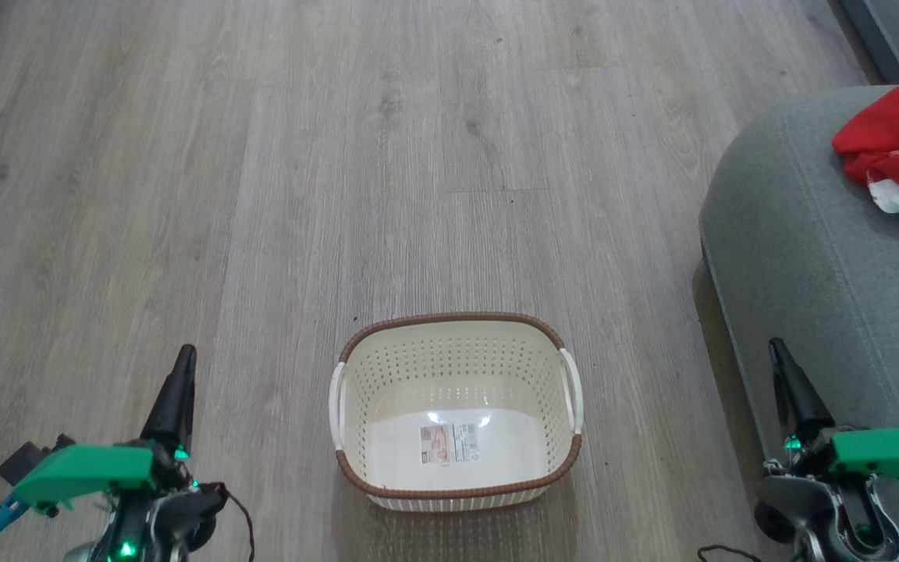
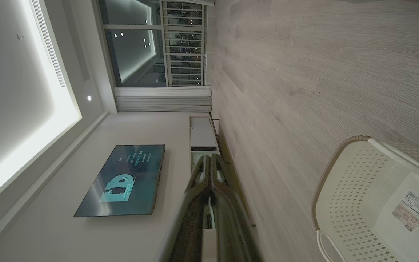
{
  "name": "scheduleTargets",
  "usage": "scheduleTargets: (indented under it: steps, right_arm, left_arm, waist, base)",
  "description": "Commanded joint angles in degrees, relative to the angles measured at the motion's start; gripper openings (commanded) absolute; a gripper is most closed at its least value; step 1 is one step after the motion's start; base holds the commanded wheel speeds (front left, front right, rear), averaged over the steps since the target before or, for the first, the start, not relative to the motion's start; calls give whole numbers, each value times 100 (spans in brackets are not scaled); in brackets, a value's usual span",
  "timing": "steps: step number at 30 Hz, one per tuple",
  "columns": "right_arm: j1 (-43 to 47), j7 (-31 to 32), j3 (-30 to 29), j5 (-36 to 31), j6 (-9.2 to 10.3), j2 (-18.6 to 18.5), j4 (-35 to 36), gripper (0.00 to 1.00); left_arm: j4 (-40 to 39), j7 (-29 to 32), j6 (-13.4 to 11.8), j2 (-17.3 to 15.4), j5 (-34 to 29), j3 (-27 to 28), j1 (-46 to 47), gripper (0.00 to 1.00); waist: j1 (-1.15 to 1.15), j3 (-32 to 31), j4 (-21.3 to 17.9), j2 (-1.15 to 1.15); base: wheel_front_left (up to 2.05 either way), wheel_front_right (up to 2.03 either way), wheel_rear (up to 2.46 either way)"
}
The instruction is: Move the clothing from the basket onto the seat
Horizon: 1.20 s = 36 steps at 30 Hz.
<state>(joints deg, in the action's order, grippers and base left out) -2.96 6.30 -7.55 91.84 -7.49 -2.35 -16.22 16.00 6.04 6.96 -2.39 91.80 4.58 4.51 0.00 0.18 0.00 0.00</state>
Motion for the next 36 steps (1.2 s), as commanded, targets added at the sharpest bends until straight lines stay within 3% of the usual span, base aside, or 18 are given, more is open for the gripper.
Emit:
scheduleTargets:
  steps: [1, 36]
  right_arm:
    - [-322, 17, 105, 34, 0, -53, 220, 0]
    - [-322, 17, 105, 34, 0, -53, 220, 0]
  left_arm:
    - [-196, 44, 53, -49, 38, 193, 168, 0]
    - [-197, 44, 53, -49, 38, 193, 168, 0]
  waist:
    - [0, 0, 0, 0]
    - [0, 0, 0, 0]
  base:
    - [0, 0, 0]
    - [0, 0, 0]
